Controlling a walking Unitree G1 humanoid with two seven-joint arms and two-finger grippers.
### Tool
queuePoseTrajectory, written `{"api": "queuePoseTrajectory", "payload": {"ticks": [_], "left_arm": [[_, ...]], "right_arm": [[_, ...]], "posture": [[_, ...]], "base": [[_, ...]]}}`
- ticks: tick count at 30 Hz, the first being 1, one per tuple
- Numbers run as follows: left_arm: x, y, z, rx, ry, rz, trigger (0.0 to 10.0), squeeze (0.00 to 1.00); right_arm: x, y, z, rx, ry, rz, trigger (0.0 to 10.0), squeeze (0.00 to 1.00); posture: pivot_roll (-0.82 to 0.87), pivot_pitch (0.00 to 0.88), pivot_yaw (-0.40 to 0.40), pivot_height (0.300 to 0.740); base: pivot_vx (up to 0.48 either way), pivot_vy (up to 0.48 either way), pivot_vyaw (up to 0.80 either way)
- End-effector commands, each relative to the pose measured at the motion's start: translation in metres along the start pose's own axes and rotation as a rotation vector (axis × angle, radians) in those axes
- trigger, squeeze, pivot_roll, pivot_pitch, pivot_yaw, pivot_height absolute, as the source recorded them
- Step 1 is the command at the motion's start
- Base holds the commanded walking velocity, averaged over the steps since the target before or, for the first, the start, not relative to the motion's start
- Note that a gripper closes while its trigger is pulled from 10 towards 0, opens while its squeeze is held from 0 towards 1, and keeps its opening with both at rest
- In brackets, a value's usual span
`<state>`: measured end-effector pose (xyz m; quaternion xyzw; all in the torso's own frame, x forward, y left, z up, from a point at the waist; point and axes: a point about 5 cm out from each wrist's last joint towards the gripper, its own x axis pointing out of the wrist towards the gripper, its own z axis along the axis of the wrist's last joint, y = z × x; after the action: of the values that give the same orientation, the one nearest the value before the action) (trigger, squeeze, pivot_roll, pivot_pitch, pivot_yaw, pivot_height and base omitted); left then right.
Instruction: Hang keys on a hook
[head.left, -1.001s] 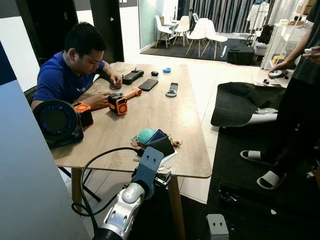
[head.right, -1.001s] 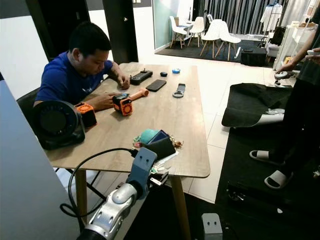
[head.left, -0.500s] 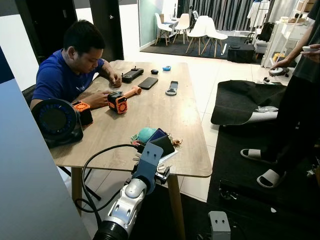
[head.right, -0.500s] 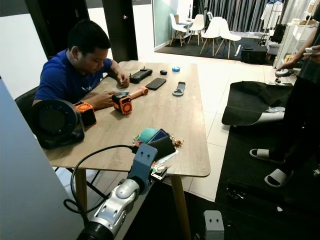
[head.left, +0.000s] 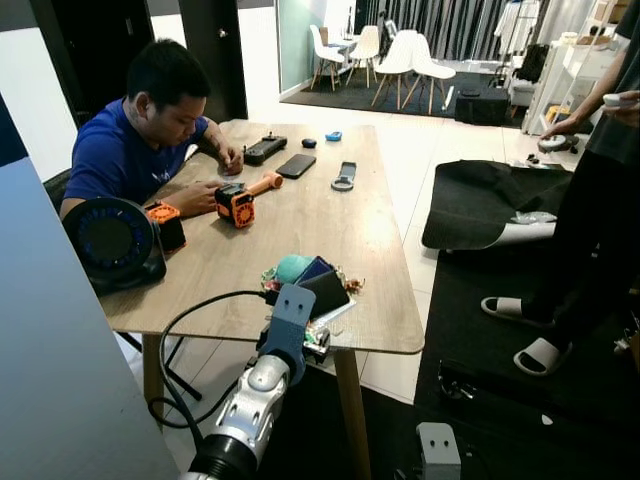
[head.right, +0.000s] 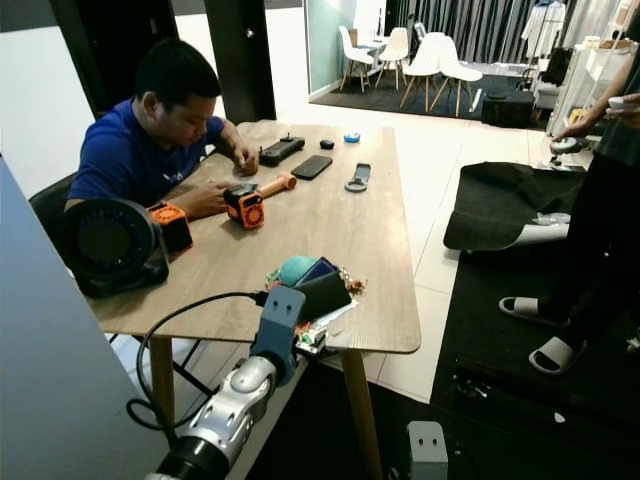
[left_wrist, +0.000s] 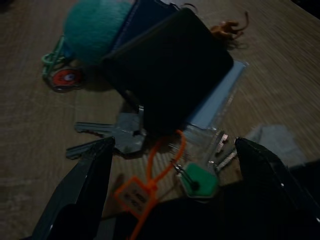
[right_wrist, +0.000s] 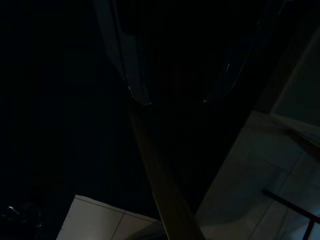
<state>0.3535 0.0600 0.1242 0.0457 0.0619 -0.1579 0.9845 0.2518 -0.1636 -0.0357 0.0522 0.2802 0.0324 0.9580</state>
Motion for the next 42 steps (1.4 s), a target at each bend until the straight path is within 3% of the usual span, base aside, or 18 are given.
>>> {"api": "queuePoseTrajectory", "payload": {"ticks": [1,6,8,9,10,12,14,15,19,20,42], "left_arm": [[0.0016,-0.0041,-0.0018,-0.017,0.012,-0.008,10.0,0.00],[0.0020,-0.0033,-0.0025,-0.024,0.013,-0.008,10.0,0.00],[0.0022,-0.0028,-0.0030,-0.030,0.012,-0.012,7.6,0.00],[0.0022,-0.0027,-0.0031,-0.032,0.012,-0.014,5.0,0.00],[0.0022,-0.0027,-0.0031,-0.032,0.012,-0.014,5.0,0.00],[0.0016,-0.0027,-0.0037,-0.030,0.010,-0.025,3.4,0.00],[0.0011,-0.0028,-0.0041,-0.026,0.009,-0.030,3.0,0.00],[0.0009,-0.0028,-0.0043,-0.028,0.008,-0.031,1.9,0.00],[0.0008,-0.0028,-0.0044,-0.031,0.008,-0.034,1.0,0.00],[0.0008,-0.0027,-0.0041,-0.034,0.005,-0.040,0.0,0.00],[-0.0007,-0.0043,-0.0017,-0.068,-0.010,-0.104,0.0,0.00]], "right_arm": [[-0.0013,0.0014,-0.0057,0.010,0.016,-0.003,10.0,0.00],[-0.0014,0.0015,-0.0060,0.011,0.017,-0.004,10.0,0.00],[-0.0014,0.0014,-0.0061,0.012,0.018,-0.004,10.0,0.00],[-0.0014,0.0013,-0.0061,0.011,0.018,-0.004,10.0,0.00],[-0.0014,0.0013,-0.0061,0.011,0.018,-0.004,10.0,0.00],[-0.0015,0.0013,-0.0064,0.011,0.019,-0.005,10.0,0.00],[-0.0016,0.0012,-0.0066,0.011,0.019,-0.005,10.0,0.00],[-0.0017,0.0013,-0.0067,0.011,0.020,-0.005,10.0,0.00],[-0.0017,0.0013,-0.0068,0.011,0.020,-0.005,10.0,0.00],[-0.0017,0.0010,-0.0071,0.011,0.023,-0.007,10.0,0.00],[-0.0022,0.0000,-0.0083,0.008,0.029,-0.011,10.0,0.00]], "posture": [[0.07,0.114,0.031,0.740],[0.08,0.115,0.031,0.740],[0.08,0.114,0.031,0.740],[0.08,0.114,0.031,0.740],[0.08,0.114,0.031,0.740],[0.08,0.114,0.032,0.740],[0.08,0.114,0.032,0.740],[0.08,0.114,0.032,0.740],[0.08,0.114,0.032,0.740],[0.08,0.114,0.032,0.740],[0.08,0.110,0.033,0.740]], "base": [[0.000,0.000,0.00],[0.000,0.000,0.00],[0.000,0.000,0.00],[0.000,0.000,0.00],[0.000,0.000,0.00],[0.000,0.000,0.00],[0.000,0.000,0.00],[0.000,0.000,0.00],[0.000,0.000,0.00],[0.000,0.000,0.00],[0.000,0.000,0.00]]}}
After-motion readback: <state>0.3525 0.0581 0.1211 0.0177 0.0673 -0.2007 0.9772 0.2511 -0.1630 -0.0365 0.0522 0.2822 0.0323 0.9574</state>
